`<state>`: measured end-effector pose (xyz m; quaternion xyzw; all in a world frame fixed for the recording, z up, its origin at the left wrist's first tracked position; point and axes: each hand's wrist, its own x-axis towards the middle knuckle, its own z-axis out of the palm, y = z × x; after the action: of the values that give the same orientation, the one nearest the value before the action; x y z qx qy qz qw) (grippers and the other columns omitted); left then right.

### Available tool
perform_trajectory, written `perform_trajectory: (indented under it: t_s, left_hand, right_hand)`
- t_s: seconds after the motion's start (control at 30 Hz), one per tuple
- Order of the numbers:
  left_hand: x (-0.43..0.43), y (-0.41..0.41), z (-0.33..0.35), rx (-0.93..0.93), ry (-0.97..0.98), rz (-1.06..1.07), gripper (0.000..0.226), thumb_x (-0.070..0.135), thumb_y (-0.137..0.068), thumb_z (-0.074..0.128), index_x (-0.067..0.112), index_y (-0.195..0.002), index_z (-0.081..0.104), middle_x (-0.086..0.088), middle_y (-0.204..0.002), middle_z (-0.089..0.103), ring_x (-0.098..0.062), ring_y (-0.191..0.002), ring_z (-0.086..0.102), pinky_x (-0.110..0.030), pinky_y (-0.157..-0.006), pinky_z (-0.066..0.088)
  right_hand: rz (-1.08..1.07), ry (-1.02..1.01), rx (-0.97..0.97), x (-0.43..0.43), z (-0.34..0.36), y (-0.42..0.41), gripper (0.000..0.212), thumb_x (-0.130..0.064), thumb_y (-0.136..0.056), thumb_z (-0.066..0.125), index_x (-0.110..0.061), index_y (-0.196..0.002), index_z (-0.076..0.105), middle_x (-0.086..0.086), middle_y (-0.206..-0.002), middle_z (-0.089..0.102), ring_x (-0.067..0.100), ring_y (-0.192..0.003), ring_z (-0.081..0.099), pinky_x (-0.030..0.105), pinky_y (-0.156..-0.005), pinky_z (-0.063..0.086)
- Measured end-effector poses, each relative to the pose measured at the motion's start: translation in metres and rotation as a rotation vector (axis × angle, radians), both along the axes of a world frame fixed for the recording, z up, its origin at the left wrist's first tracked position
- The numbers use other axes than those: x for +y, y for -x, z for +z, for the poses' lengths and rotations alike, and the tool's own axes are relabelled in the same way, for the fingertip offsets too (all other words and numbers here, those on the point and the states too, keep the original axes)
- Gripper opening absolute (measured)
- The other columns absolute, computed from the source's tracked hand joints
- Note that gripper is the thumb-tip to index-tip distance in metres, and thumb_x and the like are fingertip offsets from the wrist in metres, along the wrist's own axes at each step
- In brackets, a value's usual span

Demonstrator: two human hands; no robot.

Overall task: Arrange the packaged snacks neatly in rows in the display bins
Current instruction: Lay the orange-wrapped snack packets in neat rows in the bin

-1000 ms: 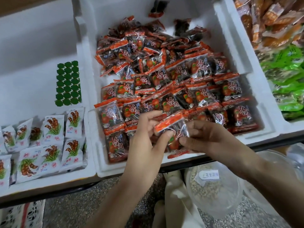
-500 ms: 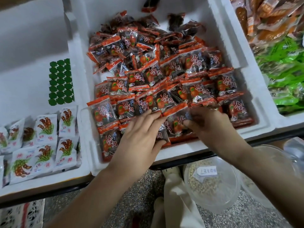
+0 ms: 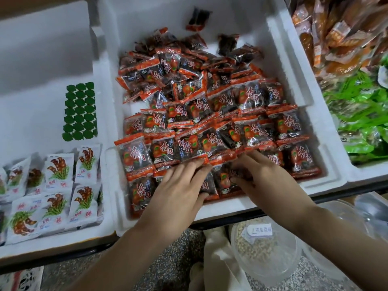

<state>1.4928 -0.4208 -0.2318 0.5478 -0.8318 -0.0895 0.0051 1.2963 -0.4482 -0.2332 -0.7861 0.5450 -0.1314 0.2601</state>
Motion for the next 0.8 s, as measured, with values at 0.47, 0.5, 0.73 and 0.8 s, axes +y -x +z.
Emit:
perform_trajectory:
  t_s: [0.47,0.5,0.73,0.8]
  left_hand:
    - [-0.158,-0.022,0.03,0.293,-0.016,0.295,0.046,0.028,-0.097,0.049,0.017,-0.14,0.039,0.001,-0.138,0.039,-0.015,-0.131,0.034,-0.03,-0.109,0.025]
    - [-0.168,-0.023,0.028,0.279,-0.02,0.302,0.046,0.028,-0.096,0.05,0.017,-0.14,0.04,0.0,-0.138,0.04,-0.017,-0.131,0.035,-0.031,-0.108,0.026]
    - [-0.204,-0.024,0.016,0.185,-0.009,0.249,0.035,0.031,-0.093,0.056,0.018,-0.126,0.055,0.002,-0.116,0.045,-0.017,-0.117,0.035,-0.031,-0.101,0.026]
    - [-0.209,-0.023,0.015,0.163,-0.003,0.242,0.036,0.034,-0.091,0.059,0.02,-0.124,0.055,0.004,-0.112,0.042,-0.017,-0.116,0.035,-0.032,-0.1,0.027]
  right_hand:
    - [-0.099,0.214,-0.002,-0.177,0.013,-0.024,0.05,-0.012,-0.089,0.058,-0.009,-0.136,0.041,0.015,-0.132,0.046,0.033,-0.122,0.041,0.038,-0.104,0.031]
    - [-0.102,0.182,0.026,-0.188,0.01,-0.025,0.052,-0.012,-0.088,0.058,-0.011,-0.137,0.04,0.014,-0.135,0.044,0.034,-0.124,0.039,0.039,-0.105,0.03]
    - [-0.173,0.18,0.172,-0.226,0.004,-0.033,0.041,-0.022,-0.09,0.058,-0.019,-0.13,0.052,0.009,-0.125,0.057,0.032,-0.122,0.041,0.039,-0.093,0.042]
    - [-0.165,0.213,0.182,-0.229,0.007,-0.033,0.038,-0.025,-0.089,0.059,-0.023,-0.127,0.055,0.007,-0.121,0.06,0.031,-0.116,0.049,0.038,-0.087,0.044]
